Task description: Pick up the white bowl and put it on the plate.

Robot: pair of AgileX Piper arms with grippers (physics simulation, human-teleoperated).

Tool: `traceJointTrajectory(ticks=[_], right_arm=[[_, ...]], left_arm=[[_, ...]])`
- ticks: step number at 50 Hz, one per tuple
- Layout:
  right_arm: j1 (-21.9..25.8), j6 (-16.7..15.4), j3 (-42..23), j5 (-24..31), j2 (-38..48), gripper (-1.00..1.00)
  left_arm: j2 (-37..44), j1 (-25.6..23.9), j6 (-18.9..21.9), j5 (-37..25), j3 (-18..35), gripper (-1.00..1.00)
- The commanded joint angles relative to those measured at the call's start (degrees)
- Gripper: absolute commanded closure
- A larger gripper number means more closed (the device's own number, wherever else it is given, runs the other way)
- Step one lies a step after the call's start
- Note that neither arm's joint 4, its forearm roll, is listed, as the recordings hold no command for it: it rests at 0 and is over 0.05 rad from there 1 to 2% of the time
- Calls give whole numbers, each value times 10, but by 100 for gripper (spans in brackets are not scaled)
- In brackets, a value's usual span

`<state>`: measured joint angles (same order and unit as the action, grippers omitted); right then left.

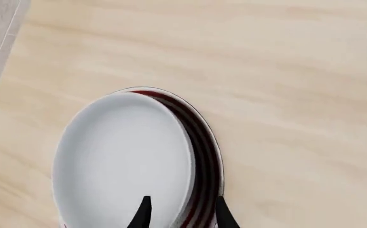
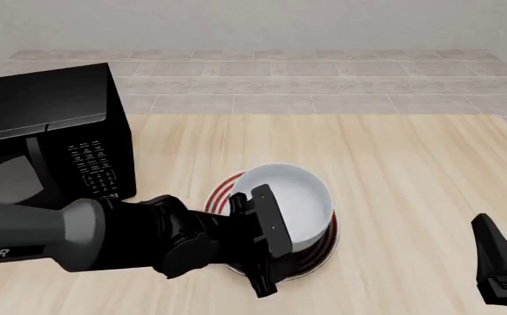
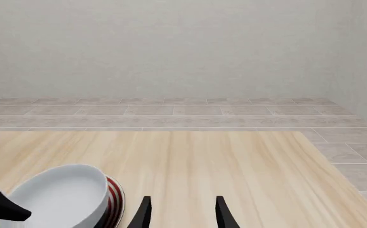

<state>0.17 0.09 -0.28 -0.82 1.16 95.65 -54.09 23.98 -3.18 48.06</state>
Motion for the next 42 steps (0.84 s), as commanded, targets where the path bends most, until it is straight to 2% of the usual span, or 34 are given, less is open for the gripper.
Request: traceJointTrajectory(ticks=[1, 25, 42], right_arm=[[-1, -1, 0, 2, -2, -100], [-1, -1, 0, 2, -2, -100], [-1, -1, 0, 2, -3, -100]], left_arm=[[-50, 9, 14, -27, -12, -100], [-185, 27, 39, -80, -64, -100], [-338, 54, 60, -140, -120, -100]])
